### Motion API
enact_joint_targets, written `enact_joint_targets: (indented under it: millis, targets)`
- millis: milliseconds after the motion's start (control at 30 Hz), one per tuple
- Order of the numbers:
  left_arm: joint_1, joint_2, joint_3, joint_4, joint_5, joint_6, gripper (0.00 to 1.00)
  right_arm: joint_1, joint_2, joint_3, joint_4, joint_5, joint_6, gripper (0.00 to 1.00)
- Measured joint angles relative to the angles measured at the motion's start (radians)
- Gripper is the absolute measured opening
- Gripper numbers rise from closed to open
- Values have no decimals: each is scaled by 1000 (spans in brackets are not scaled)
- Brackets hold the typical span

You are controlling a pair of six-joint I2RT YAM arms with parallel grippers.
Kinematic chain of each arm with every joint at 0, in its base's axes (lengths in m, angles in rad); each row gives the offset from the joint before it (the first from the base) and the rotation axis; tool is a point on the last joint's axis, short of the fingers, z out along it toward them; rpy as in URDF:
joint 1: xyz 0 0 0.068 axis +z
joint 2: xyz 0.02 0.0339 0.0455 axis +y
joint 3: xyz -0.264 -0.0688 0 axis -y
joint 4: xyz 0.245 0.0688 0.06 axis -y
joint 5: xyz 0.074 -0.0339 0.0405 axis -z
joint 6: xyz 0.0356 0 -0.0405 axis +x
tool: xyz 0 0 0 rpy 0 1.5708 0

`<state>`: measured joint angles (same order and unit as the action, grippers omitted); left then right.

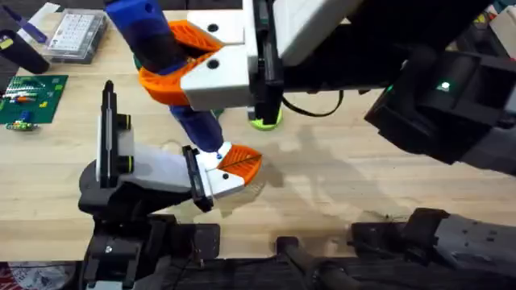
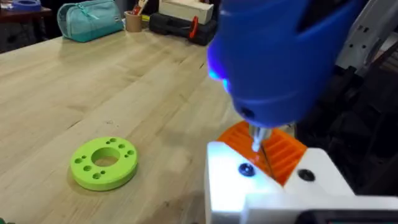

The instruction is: Pick up the gripper from the table and insert it into the empty holder that is missing its gripper. Then pick up a screw, insert it into the mounting hole, and use the screwdriver to tighten it. Finally, clean up the table by picking up the vegetable and placing it into the bucket.

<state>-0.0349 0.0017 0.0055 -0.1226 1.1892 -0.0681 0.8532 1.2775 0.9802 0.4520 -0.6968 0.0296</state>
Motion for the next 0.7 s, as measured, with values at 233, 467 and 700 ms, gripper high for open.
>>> enact_joint_targets:
  millis: [233,467,700]
  targets:
    - [0,0,0,0,0,0,8,0,25,0,-2,0,0,27]
    - [0,0,0,0,0,0,8,0,25,-1,-2,0,0,27]
    - [0,0,0,0,0,0,8,0,25,-1,-2,0,0,27]
